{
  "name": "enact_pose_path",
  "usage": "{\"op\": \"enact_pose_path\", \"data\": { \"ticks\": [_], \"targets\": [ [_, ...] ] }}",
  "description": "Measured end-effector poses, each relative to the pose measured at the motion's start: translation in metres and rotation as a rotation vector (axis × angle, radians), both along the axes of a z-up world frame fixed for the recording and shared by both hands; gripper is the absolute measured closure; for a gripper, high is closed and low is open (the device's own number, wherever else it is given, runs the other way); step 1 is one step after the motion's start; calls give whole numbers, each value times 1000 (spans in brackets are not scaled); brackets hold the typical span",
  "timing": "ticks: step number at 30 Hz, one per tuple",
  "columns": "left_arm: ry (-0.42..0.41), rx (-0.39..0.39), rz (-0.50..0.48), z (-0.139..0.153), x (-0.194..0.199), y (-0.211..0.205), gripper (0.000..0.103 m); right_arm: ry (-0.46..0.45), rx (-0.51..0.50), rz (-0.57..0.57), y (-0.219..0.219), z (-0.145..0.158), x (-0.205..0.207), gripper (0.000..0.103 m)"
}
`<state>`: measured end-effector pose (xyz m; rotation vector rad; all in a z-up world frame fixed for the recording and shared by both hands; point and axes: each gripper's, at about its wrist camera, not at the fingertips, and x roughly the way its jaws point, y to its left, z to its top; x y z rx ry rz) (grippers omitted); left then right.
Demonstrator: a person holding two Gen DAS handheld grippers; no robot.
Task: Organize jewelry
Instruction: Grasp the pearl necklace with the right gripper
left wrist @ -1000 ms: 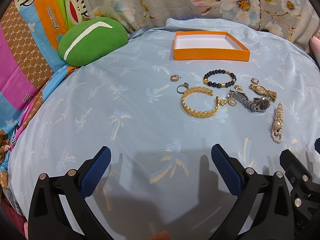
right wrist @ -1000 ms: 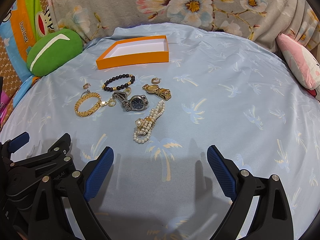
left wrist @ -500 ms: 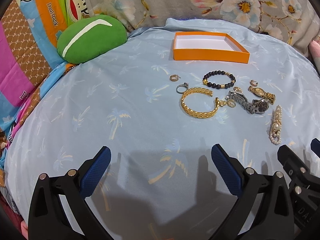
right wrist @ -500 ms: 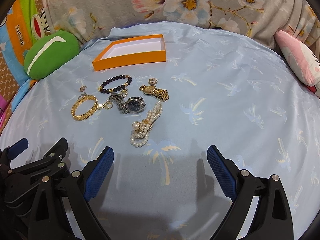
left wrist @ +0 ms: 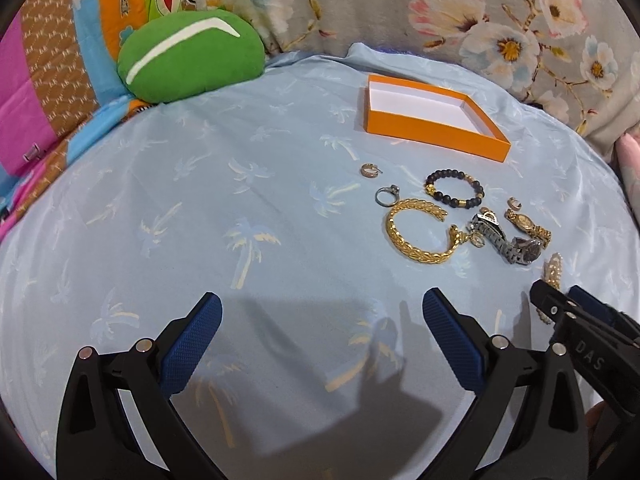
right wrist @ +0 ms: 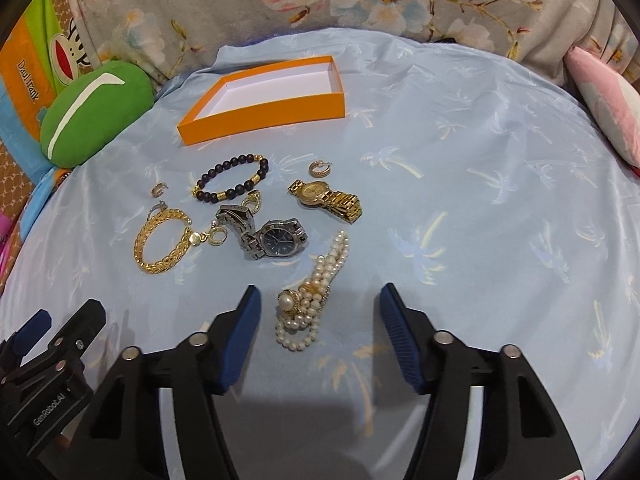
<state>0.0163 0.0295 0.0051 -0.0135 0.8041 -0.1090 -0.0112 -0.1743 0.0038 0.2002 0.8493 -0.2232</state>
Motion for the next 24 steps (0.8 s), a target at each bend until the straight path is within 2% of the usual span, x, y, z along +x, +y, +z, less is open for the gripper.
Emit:
{"op": "enact_pose_path", "data": {
  "ticks": [6,13,20,24],
  "targets": [
    [25,-34,-15,-5,3,4,5,6,-18,-5,3,-1,3,56],
    [34,-31,-20,-7,3,3,5,1,-7,-22,-7,0,-2,83],
    [-22,80,-103,0,6,-25,5,-7,26,9,-16,0,-14,87],
    [-26,112,-163,2,23,-48,5,-16,60,15,-21,0,-20,87]
  ]
}}
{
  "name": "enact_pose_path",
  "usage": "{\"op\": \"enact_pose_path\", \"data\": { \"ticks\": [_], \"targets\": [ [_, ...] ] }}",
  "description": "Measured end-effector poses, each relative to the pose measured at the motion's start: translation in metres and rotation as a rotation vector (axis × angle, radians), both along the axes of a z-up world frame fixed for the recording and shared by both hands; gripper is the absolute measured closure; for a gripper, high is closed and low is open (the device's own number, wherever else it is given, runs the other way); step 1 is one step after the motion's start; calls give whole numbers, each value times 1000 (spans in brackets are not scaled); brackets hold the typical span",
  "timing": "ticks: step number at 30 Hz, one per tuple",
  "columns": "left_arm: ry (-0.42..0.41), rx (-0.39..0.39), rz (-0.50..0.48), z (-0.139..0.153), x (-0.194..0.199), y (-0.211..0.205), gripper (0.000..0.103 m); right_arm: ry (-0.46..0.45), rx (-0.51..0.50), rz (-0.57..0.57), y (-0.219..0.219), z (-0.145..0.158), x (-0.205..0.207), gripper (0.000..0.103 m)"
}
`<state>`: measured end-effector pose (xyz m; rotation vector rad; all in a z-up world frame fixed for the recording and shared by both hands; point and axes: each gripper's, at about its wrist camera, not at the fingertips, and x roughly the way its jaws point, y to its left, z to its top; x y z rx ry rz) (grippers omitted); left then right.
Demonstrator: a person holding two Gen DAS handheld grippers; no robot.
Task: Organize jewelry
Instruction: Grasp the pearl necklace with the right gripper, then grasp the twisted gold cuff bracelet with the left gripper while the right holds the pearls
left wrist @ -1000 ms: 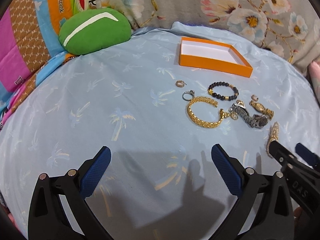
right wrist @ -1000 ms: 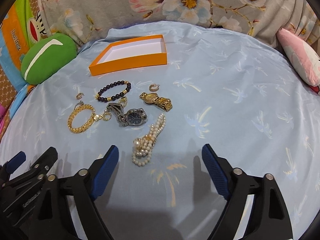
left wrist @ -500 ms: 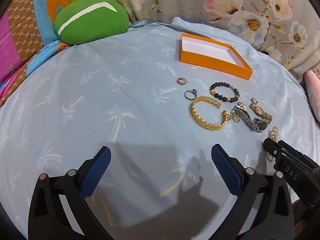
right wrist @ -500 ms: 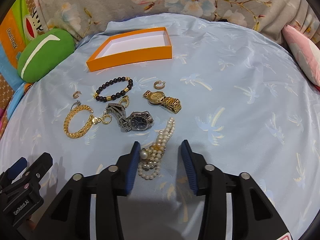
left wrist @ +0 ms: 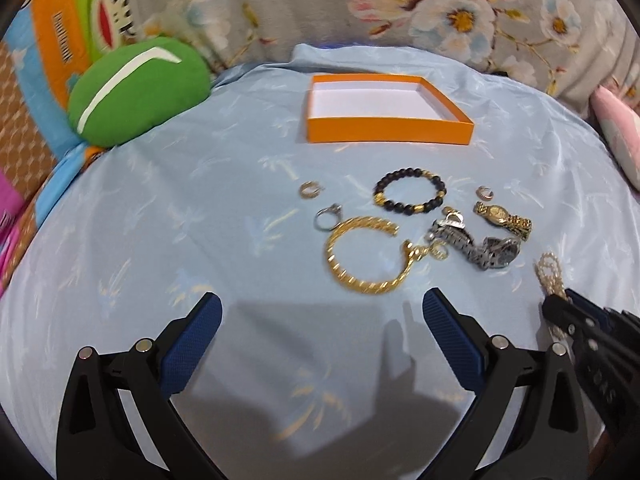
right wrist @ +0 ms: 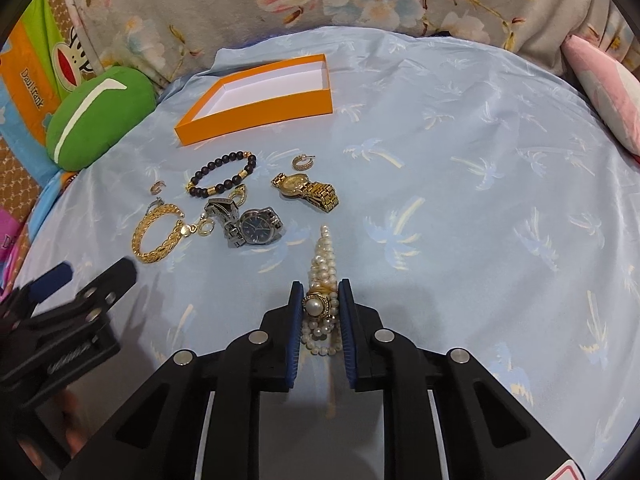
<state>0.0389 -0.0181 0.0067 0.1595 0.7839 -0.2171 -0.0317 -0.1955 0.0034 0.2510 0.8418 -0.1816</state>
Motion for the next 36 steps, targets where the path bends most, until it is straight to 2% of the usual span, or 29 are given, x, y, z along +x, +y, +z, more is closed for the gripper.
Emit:
{"op": "enact_pose_path", "data": {
  "ticks": [4,6,8,12,14,19,26,36],
  "targets": [
    [44,-2,-6,-7,21,-12,5,-5,17,1,-2,0,-1,87],
    [70,-9,-9,-11,28,-14,10,-6,19,2,-1,0,-1,86],
    [105,-27,-10,-15,35,-14,18,-6,19,2,-1,0,-1,86],
    [96,-26,-3,-15,38,-15,24,-6,18,2,-1,0,-1,85],
    [86,-30,-11,-14,36,-15,36,-7,20,4,-1,0,-1,85],
    [80,-67,-15,-12,34,-10,50,-12,30,4,-2,0,-1,86],
    [70,-102,-34,-8,23,-5,50,-43,45,5,-3,3,-5,88],
    [26,-102,-34,5,-2,8,50,-83,29,30,2,12,-10,88]
  ]
}}
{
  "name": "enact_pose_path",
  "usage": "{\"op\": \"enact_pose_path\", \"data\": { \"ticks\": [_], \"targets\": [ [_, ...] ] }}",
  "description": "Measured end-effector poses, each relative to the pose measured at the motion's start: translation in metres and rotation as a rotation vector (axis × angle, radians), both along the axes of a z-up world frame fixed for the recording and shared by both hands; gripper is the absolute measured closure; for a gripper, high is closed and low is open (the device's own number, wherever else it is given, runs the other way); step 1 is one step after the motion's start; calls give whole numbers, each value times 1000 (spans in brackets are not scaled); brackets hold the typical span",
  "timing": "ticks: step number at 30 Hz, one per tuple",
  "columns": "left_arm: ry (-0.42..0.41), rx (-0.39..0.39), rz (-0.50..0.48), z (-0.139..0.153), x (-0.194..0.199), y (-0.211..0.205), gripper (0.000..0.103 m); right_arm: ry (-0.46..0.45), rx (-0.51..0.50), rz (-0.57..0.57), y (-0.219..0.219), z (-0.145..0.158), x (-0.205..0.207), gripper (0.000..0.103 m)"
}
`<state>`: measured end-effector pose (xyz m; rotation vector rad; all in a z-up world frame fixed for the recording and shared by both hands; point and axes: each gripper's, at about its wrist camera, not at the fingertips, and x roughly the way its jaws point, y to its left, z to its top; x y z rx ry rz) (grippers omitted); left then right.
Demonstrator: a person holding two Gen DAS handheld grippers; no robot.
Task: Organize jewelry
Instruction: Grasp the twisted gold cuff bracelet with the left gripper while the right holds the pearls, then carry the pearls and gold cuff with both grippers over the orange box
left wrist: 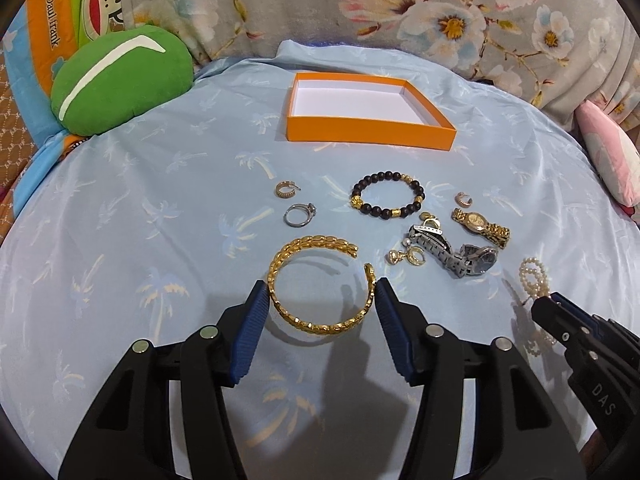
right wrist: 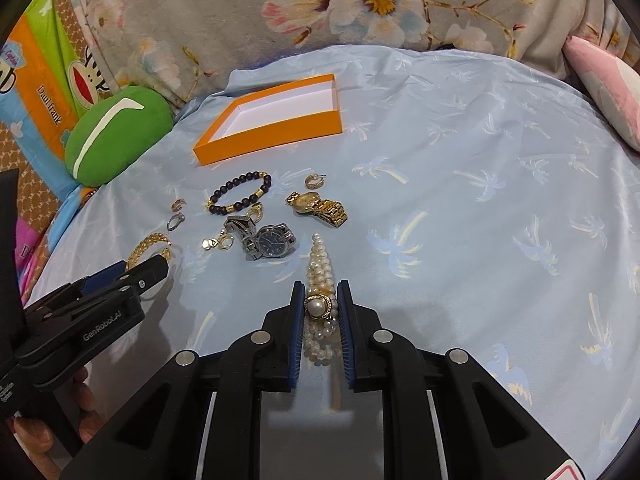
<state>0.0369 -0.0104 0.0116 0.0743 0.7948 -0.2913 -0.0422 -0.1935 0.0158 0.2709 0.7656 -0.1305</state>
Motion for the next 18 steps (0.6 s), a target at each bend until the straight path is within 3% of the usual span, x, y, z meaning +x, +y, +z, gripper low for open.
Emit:
{"op": "enact_pose_path", "data": {
  "ticks": [9,15,18],
  "targets": [
    [-41,-44,-45,41,33,-2,50,-70,2,39,-16,42,39,88],
    [-101,-39,-63,68,94,-28,50,-95,0,71,-35,66,116,88],
    [-93,-41,-69,71,134,-45,50,-87,18,94,-45,70,160,88]
  ]
}}
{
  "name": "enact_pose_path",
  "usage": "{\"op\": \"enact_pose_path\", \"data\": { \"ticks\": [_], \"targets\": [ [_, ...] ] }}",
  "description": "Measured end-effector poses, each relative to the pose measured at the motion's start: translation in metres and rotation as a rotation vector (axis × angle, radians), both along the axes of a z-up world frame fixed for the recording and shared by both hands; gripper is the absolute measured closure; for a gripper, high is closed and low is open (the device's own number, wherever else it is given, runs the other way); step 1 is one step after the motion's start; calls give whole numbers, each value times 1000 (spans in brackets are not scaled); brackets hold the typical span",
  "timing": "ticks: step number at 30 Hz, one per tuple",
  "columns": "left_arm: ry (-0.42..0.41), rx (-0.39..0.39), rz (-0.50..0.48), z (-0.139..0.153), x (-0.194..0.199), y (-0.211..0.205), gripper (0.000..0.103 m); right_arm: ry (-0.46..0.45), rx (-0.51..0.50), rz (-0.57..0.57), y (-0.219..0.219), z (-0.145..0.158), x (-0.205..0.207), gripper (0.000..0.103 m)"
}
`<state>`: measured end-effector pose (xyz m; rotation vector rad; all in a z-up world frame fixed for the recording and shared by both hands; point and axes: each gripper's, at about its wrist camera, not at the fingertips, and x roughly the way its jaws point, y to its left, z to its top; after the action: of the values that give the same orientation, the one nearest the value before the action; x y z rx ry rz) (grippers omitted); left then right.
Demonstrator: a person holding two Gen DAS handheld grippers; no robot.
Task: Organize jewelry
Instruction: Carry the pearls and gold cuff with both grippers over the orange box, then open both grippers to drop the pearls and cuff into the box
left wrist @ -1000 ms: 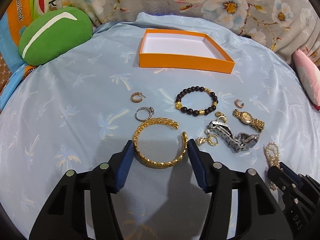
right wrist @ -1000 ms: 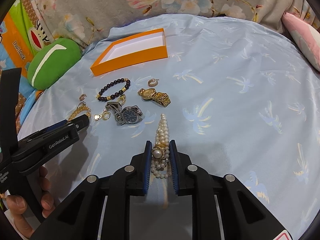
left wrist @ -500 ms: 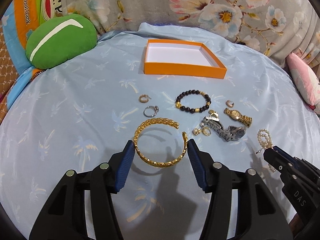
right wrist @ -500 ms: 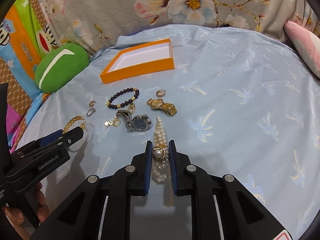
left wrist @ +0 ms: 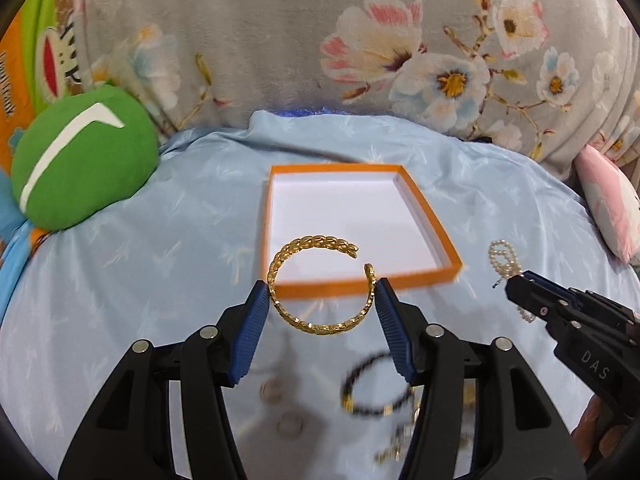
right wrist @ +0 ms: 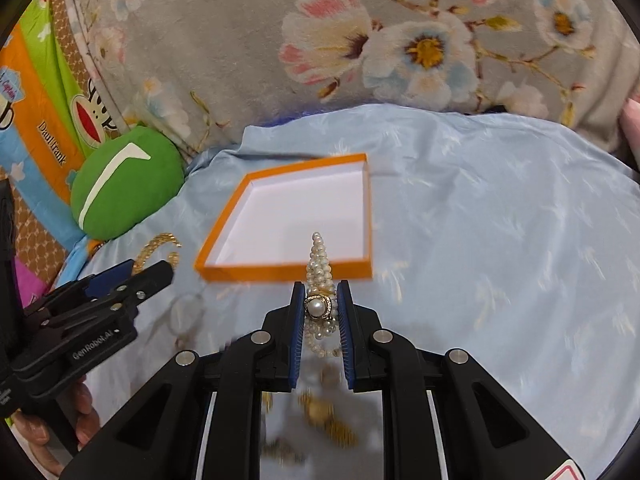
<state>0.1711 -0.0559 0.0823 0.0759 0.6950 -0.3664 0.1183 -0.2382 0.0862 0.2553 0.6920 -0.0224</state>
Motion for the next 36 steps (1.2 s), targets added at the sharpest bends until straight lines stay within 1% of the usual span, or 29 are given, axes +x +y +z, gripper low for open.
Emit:
{"op": "enact_pose_path", "data": {
  "ticks": [3,6,11,14,16,22,24,26,28,30,32,34,36],
  "targets": [
    [24,-2,6,-4,43,-17,50,15,-1,6,-7,0,43,88],
    [46,-4,5,-11,83,-32,50,47,25,14,-18,-5,88,88],
    [43,28,2,-25,129,-55,50,82,9,25,-26,-15,143,88],
    [60,43,3,-36,152,-65,50,109,12,38,-28,-25,169,88],
    [78,47,4,-44,164,-69,50,125,-4,44,-27,-32,181,88],
    [93,48,-3,-54,180,-71,49,155,-10,72,-26,-50,198,85],
    [96,45,3,-54,183,-70,47,158,-10,71,-26,-54,200,85],
    [89,53,11,-54,185,-69,39,166,4,69,-28,-57,200,84],
    [92,49,11,-54,187,-66,34,167,14,66,-30,-60,199,82],
    [90,58,20,-57,188,-64,34,164,5,64,-29,-63,196,82],
    [83,97,28,-62,188,-64,34,161,-13,55,-28,-62,192,83],
    [68,106,28,-60,185,-63,32,157,-24,43,-27,-63,189,85],
    [78,109,23,-60,184,-63,32,157,-47,27,-27,-64,184,90]
  ]
}}
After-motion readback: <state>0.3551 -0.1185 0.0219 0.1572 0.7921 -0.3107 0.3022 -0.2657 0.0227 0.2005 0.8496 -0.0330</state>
